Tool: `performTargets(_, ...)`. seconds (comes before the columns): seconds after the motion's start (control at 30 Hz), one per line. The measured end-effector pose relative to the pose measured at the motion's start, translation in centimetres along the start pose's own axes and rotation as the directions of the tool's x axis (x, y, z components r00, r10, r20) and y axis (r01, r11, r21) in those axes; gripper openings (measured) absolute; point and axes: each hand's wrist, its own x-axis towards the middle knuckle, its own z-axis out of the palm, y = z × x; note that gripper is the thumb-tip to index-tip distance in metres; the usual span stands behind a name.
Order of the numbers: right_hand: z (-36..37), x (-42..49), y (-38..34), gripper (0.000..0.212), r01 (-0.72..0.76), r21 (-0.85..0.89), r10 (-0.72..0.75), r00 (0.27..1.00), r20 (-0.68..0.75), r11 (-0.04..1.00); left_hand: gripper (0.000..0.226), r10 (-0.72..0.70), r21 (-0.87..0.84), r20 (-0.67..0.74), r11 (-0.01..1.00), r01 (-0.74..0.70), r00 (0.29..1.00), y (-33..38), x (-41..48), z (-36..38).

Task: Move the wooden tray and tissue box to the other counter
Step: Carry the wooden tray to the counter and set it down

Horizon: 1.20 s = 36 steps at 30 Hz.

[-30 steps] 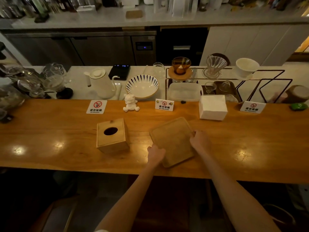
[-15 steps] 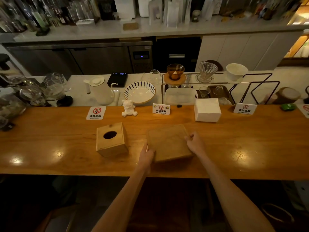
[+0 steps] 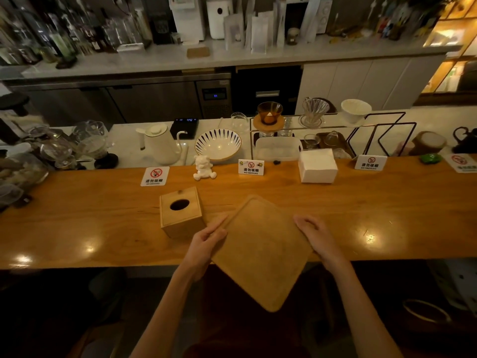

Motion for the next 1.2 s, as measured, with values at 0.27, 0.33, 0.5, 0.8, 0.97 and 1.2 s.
performTargets(0.27,2.8,-6.1,3.5,0.018,0.104,0.16,-0.039,0.931,-0.362,0.982,0.043,0.015,-0.125,-0.351,0.99,-0.062,0.936,-2.0,-2.1,2.5)
performTargets(0.33,4.3,-8.8,4.3,0.016,0.143,0.159,-0.055,0.885,-0.462,0.977,0.055,0.077,-0.101,-0.37,0.987,-0.123,0.926,-2.1,-2.7,2.8)
performTargets(0.5,4.8,-16.4,7.2,0.016,0.113,0.092,-0.046,0.844,-0.535,0.989,0.068,0.144,0.086,-0.167,0.988,-0.131,0.975,-2.9,-5.0,2.4)
performTargets(0.8,1.7,-35.5,16.1,0.04,-0.209,0.225,0.3,0.785,-0.542,0.952,0.044,-0.065,0.468,0.431,0.869,-0.162,0.9,-9.4,-13.6,12.3)
performTargets(0.97,-1.3,-44.6,21.6,0.053,-0.146,0.371,0.391,0.508,-0.767,0.917,0.043,-0.168,0.508,0.639,0.825,-0.248,0.751,-12.9,-20.5,22.1)
performTargets(1.2,-10.5,-53.8,29.1,0.042,0.071,0.536,0.521,0.16,-0.839,0.841,0.024,-0.349,0.56,0.795,0.737,-0.379,0.497,-21.8,-29.9,34.9)
